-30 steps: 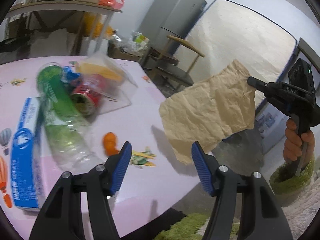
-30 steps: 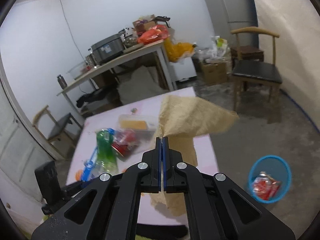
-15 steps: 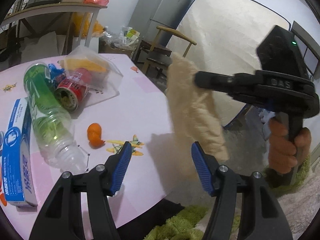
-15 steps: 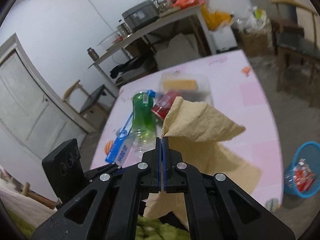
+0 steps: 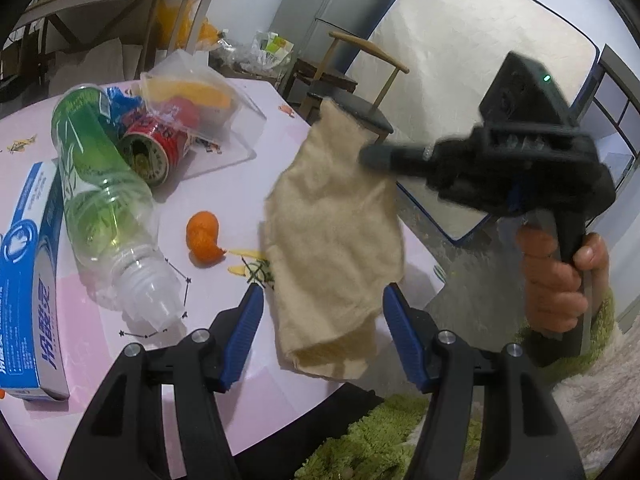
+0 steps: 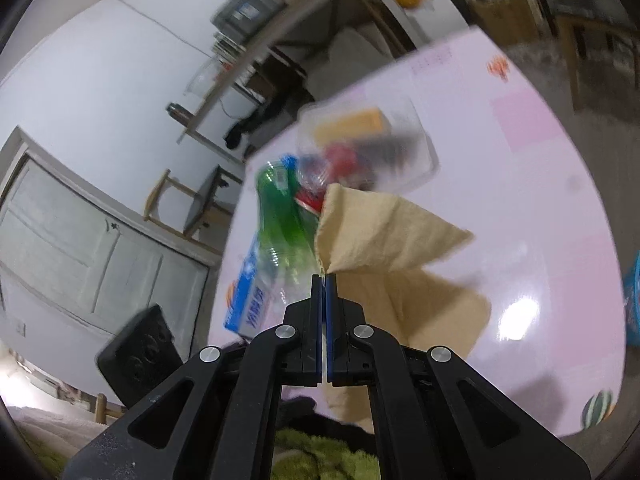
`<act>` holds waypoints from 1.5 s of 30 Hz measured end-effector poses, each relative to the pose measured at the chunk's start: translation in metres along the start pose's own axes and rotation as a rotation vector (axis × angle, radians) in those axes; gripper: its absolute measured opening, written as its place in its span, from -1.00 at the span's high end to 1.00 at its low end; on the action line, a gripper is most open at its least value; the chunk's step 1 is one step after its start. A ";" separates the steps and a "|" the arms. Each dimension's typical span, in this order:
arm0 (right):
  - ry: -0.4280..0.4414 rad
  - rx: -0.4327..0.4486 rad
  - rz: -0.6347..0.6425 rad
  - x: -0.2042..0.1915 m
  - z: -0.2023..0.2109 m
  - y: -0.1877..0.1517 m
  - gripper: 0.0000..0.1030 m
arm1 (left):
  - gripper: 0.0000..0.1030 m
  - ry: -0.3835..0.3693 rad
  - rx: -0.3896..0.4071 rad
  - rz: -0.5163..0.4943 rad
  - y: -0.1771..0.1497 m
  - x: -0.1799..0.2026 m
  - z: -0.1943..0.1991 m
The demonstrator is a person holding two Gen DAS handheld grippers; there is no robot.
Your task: Collect trash
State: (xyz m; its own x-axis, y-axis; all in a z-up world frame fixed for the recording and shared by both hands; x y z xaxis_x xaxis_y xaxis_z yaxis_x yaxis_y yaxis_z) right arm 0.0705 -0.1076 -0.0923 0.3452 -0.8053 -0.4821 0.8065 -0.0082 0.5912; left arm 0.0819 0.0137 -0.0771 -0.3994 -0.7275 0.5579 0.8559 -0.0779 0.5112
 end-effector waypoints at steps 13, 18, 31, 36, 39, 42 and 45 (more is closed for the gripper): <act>-0.062 -0.278 -0.148 0.034 -0.043 -0.064 0.99 | -0.17 0.081 -0.042 -0.122 -0.016 0.017 -0.022; -0.038 -0.283 -0.153 0.039 -0.045 -0.062 0.99 | -0.17 0.182 -0.084 -0.146 -0.022 0.013 -0.047; 0.030 -0.274 -0.182 0.046 -0.046 -0.060 0.93 | 0.48 0.216 -0.100 -0.044 -0.007 -0.004 -0.065; 0.009 -0.263 -0.117 0.038 -0.043 -0.051 0.79 | 0.84 0.234 -0.113 -0.060 -0.010 -0.004 -0.063; -0.036 -0.231 -0.075 0.038 -0.033 -0.037 0.35 | 0.88 0.242 -0.108 -0.062 -0.009 -0.006 -0.060; -0.075 -0.172 -0.030 0.036 -0.023 -0.016 0.22 | 0.89 0.251 -0.106 -0.061 -0.012 -0.009 -0.055; -0.074 -0.141 0.018 0.027 -0.027 0.006 0.13 | 0.89 0.248 -0.111 -0.053 -0.014 -0.012 -0.051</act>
Point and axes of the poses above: each gripper's, at about its wrist camera, not at the fingertips, and z roughly against the way its jaws point, x to its right, y to its top, the point moved 6 cm from there along -z, roughly the way its jaws point, and after that the axes turned 15 degrees about z, right-handed, at the moved point
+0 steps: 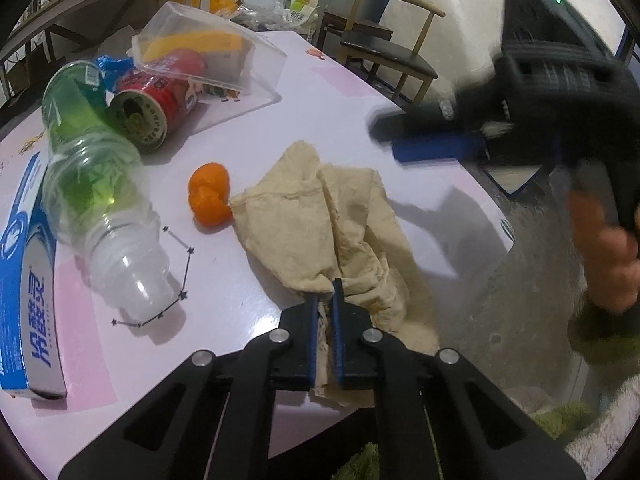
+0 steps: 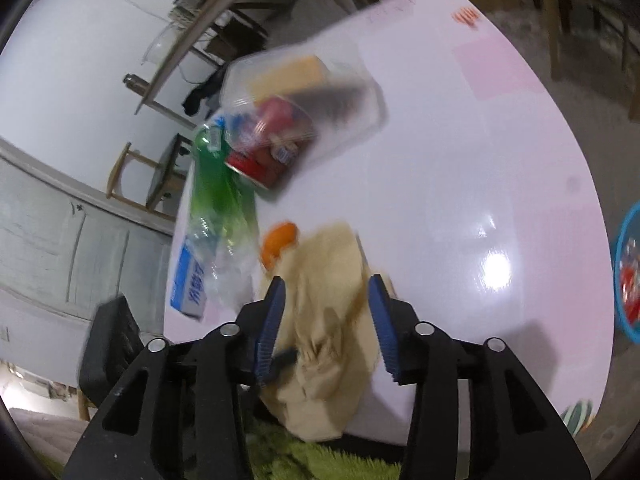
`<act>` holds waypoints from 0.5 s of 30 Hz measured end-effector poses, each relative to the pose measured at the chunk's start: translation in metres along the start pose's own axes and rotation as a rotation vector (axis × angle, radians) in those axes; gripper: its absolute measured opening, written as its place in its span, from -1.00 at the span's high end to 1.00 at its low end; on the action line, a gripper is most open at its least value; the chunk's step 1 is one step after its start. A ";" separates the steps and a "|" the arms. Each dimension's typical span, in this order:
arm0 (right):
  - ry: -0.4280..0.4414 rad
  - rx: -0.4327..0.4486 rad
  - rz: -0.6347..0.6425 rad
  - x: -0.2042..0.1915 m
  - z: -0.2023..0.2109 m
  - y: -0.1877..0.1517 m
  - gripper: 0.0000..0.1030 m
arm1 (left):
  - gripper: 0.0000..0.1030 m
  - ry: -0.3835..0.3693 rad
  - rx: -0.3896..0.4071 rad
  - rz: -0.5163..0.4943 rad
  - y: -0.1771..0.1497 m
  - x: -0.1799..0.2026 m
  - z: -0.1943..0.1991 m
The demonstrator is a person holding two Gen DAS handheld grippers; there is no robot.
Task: Collect trash
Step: 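Grasp the tan cloth with the left gripper while the right gripper grasps the orange peel, then carry the cloth and orange peel over the blue wastebasket and open both grippers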
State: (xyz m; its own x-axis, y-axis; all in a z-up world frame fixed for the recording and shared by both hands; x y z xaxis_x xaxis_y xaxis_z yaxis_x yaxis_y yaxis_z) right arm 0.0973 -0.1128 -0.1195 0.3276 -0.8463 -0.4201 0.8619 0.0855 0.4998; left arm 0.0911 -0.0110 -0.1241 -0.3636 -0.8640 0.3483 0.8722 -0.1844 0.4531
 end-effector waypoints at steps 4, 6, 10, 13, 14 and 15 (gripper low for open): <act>0.011 -0.004 0.100 -0.024 -0.020 0.025 0.08 | 0.89 -0.022 -0.006 0.005 -0.005 -0.001 0.005; 0.020 -0.034 0.147 -0.035 -0.039 0.034 0.08 | 0.89 -0.031 -0.011 0.007 -0.010 -0.001 0.007; 0.012 -0.139 0.184 -0.039 -0.075 0.038 0.09 | 0.89 -0.040 -0.014 0.003 -0.013 0.000 0.008; -0.020 -0.191 0.229 -0.043 -0.093 0.036 0.18 | 0.89 -0.045 -0.015 -0.001 -0.015 0.001 0.009; -0.037 -0.205 0.247 -0.044 -0.097 0.036 0.22 | 0.89 -0.047 -0.015 -0.002 -0.015 0.000 0.009; -0.048 -0.217 0.262 -0.046 -0.102 0.036 0.25 | 0.89 -0.048 -0.016 -0.002 -0.015 0.000 0.009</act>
Point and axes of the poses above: each gripper's, at about its wrist camera, not at the fingertips, and z roughly against the way its jaws point, x to its right, y to its top, the point moved 6 cm from there along -z, roughly the way its jaws point, and after that the axes turned 15 degrees about z, right-handed, at the moved point
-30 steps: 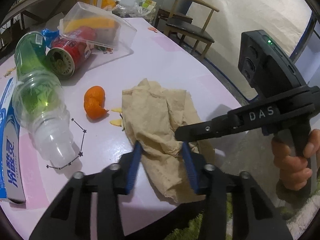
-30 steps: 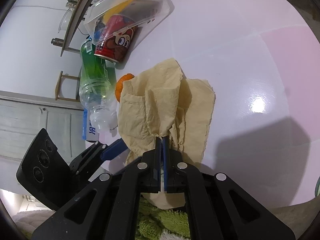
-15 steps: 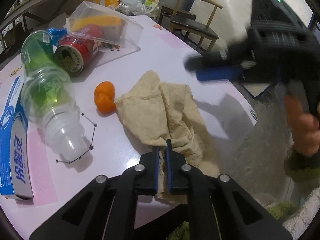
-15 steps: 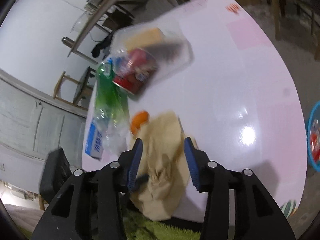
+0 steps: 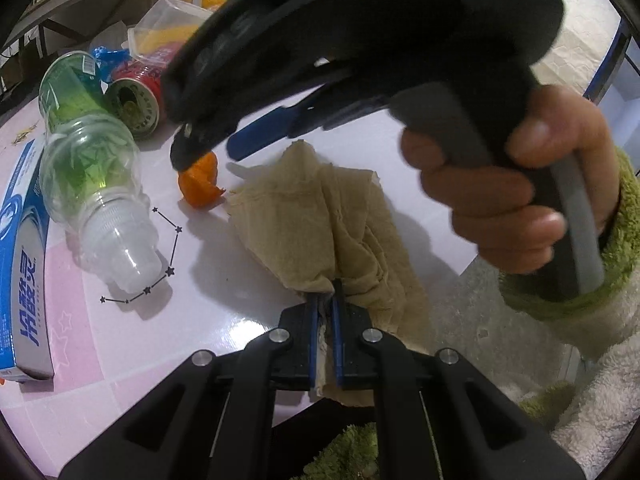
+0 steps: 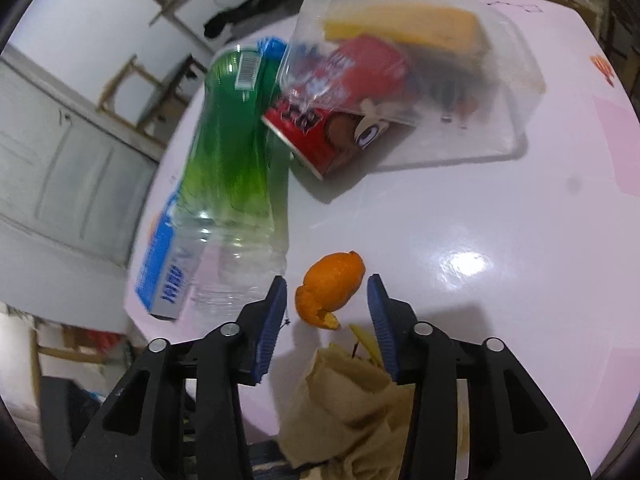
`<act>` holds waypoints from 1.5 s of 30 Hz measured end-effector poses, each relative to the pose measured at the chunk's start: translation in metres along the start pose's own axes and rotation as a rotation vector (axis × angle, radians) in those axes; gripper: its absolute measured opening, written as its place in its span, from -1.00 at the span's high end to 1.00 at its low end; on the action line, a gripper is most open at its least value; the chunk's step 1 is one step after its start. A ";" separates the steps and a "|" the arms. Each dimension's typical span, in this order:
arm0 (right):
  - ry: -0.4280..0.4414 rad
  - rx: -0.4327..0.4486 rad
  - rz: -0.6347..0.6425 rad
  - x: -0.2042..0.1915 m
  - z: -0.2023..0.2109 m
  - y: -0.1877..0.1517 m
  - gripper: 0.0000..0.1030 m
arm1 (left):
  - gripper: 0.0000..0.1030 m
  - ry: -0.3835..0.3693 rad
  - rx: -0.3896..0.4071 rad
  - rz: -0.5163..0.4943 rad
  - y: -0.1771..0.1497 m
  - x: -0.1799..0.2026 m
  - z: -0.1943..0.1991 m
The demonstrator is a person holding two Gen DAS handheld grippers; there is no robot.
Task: Collect trash
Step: 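Carry the cloth and orange peel over the blue wastebasket and open both grippers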
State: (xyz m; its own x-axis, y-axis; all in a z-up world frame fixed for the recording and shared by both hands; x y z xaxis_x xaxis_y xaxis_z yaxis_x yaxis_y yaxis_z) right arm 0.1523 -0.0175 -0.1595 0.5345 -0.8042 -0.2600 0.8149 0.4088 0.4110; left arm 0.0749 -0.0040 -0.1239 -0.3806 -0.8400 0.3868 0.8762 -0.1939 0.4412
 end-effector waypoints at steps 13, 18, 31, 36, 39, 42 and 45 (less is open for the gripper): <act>-0.018 0.025 -0.011 0.004 -0.005 0.006 0.81 | 0.91 -0.016 0.021 0.039 0.007 -0.009 0.003; -0.017 0.170 -0.093 0.032 0.047 -0.006 0.82 | 0.92 -0.045 0.054 0.068 0.018 -0.007 0.015; -0.270 0.500 -0.429 0.148 0.205 -0.131 0.82 | 0.92 -0.231 0.172 -0.153 0.089 0.120 0.030; -0.348 0.552 -0.655 0.197 0.237 -0.213 0.82 | 0.92 -0.343 0.088 -0.265 0.101 0.215 -0.007; -0.363 0.565 -0.756 0.214 0.236 -0.252 0.81 | 0.92 -0.390 -0.007 -0.291 0.106 0.258 -0.037; -0.370 0.571 -0.862 0.242 0.232 -0.291 0.81 | 0.92 -0.368 -0.126 -0.326 0.105 0.296 -0.096; -0.351 0.572 -0.939 0.267 0.220 -0.316 0.81 | 0.91 -0.332 -0.247 -0.323 0.101 0.324 -0.153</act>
Point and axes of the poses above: each gripper's, at about its wrist camera, not at the fingertips, and z roughly against the way its jaws point, x to its right, y to its top, the point moved 6 cm from there along -z, roughly the way its jaws point, and after that the axes turned 15 degrees about z, right-handed, at the moved point
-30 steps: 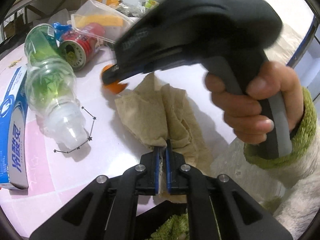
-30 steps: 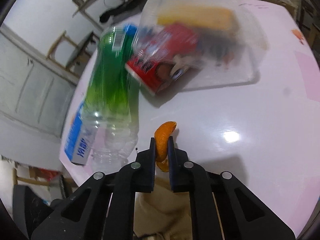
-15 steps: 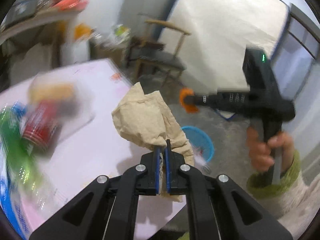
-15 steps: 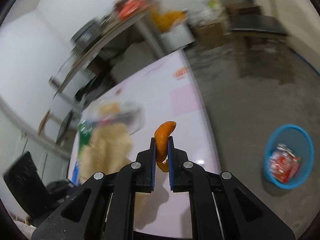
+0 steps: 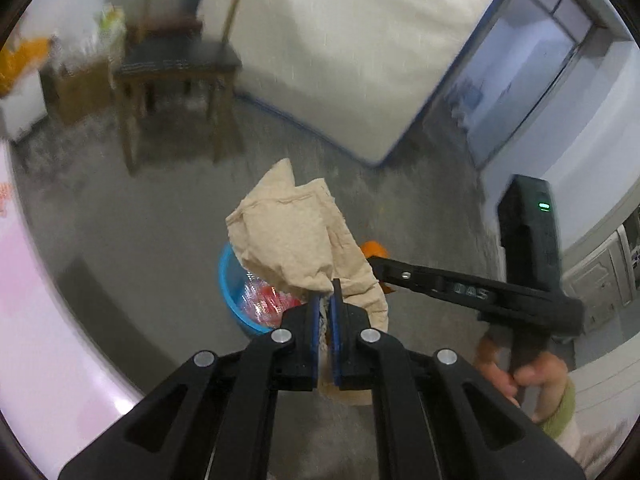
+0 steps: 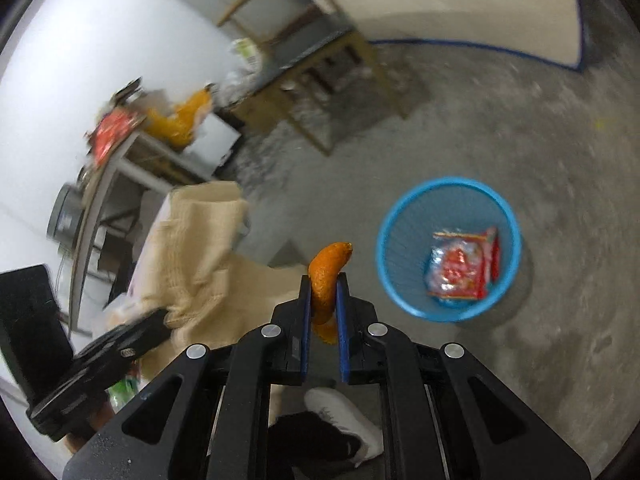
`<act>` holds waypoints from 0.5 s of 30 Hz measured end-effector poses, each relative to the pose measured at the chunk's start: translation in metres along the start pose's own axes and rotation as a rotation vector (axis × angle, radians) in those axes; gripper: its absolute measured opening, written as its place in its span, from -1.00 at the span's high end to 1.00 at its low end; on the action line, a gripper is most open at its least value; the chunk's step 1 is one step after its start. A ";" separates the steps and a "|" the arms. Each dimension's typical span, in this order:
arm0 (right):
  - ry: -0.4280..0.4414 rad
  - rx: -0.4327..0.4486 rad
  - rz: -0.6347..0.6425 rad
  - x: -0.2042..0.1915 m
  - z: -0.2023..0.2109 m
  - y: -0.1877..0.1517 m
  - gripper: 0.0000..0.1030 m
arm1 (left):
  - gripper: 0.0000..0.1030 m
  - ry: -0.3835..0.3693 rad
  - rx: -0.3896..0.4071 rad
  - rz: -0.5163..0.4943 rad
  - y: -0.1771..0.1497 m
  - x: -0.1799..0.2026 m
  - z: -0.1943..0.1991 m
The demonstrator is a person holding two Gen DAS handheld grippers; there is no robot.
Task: Collect trash
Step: 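Carry the cloth and orange peel over the blue wastebasket and open both grippers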
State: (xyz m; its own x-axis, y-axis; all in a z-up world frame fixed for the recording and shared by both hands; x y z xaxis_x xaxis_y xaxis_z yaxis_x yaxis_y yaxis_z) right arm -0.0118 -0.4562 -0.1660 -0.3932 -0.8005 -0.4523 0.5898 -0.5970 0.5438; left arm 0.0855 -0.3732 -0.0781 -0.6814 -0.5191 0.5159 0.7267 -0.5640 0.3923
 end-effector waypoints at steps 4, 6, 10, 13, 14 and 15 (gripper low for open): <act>-0.009 -0.027 -0.067 0.035 -0.028 0.005 0.80 | 0.91 0.023 -0.109 0.044 0.018 0.001 -0.068; -0.018 -0.034 -0.093 0.050 -0.036 0.008 0.79 | 0.91 0.029 -0.157 0.075 0.027 -0.001 -0.099; -0.049 -0.043 -0.136 0.085 -0.054 0.018 0.70 | 0.89 0.069 -0.193 0.089 0.029 -0.005 -0.141; -0.079 -0.060 -0.156 0.108 -0.075 0.024 0.33 | 0.55 0.145 -0.208 0.100 0.030 -0.011 -0.167; -0.089 -0.067 -0.168 0.116 -0.086 0.024 0.15 | 0.35 0.169 -0.206 0.117 0.033 -0.018 -0.173; -0.101 -0.077 -0.171 0.125 -0.093 0.022 0.10 | 0.29 0.184 -0.206 0.129 0.039 -0.023 -0.179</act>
State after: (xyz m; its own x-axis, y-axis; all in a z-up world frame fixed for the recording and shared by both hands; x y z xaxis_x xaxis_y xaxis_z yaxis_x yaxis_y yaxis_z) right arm 0.0177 -0.5644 -0.2756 -0.5585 -0.6915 -0.4581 0.5593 -0.7218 0.4077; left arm 0.1141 -0.4978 -0.2112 -0.6023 -0.6921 0.3978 0.7883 -0.5940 0.1602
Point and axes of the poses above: each gripper's, at about its wrist camera, not at the fingertips, and z roughly against the way its jaws point, x to its right, y to its top, the point moved 6 cm from there along -z, roughly the way its jaws point, and after that the axes turned 15 degrees about z, right-handed, at the moved point
